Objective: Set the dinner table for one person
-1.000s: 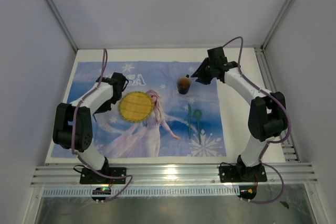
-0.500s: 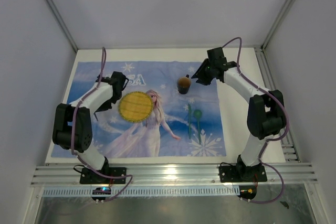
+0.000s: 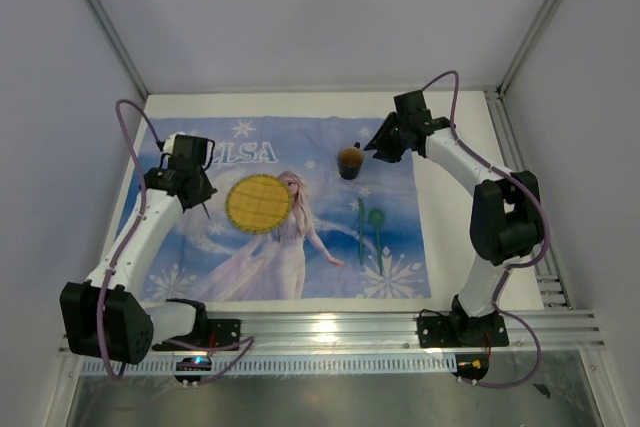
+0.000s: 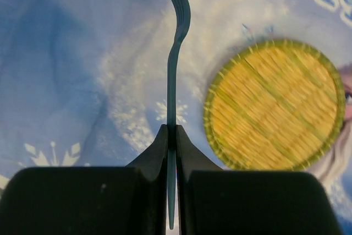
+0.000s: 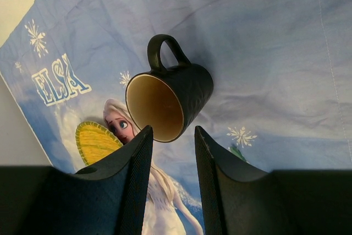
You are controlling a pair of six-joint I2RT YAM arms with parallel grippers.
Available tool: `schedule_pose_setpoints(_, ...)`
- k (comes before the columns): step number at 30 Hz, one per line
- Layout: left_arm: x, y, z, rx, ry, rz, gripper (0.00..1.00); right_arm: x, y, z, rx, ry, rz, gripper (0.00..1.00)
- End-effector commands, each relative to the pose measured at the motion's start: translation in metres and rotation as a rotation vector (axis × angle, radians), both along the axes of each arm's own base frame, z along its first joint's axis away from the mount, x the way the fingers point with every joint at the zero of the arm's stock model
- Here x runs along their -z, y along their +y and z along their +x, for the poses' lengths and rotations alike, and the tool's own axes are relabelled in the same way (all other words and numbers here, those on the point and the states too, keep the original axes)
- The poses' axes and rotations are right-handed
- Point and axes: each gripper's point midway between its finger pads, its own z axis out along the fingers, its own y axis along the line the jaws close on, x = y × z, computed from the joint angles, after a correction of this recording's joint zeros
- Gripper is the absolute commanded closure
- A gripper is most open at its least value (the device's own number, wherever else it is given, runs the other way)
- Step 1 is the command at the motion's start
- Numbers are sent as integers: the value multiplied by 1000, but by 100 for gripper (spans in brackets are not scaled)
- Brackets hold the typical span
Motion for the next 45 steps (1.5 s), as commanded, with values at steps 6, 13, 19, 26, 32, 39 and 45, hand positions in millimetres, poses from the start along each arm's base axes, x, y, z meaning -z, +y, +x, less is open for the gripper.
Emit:
schedule_pose_setpoints(6,-20,-48,12,455,-43,-421,100,0,3,4,-28,-15,7,59)
schedule_pose_setpoints(13,-10,-2,3,397,-28,-413,100,-1,1,4,-23,-22,1,59)
schedule_pose_setpoints(19,17,4,6,408,69,-415,100,3,2,4,-29,-7,-4,59)
schedule_pose_setpoints(26,38,28,0,331,149,-305,100,8,0,4,-30,9,-19,59)
schedule_pose_setpoints(32,47,50,-5,250,197,-216,100,14,-1,2,-34,21,-33,59)
schedule_pose_setpoints(39,55,54,-7,233,215,-197,100,23,-2,-1,-37,36,-39,59)
schedule_pose_setpoints(45,61,61,-7,229,269,-177,100,27,1,1,-45,42,-34,59)
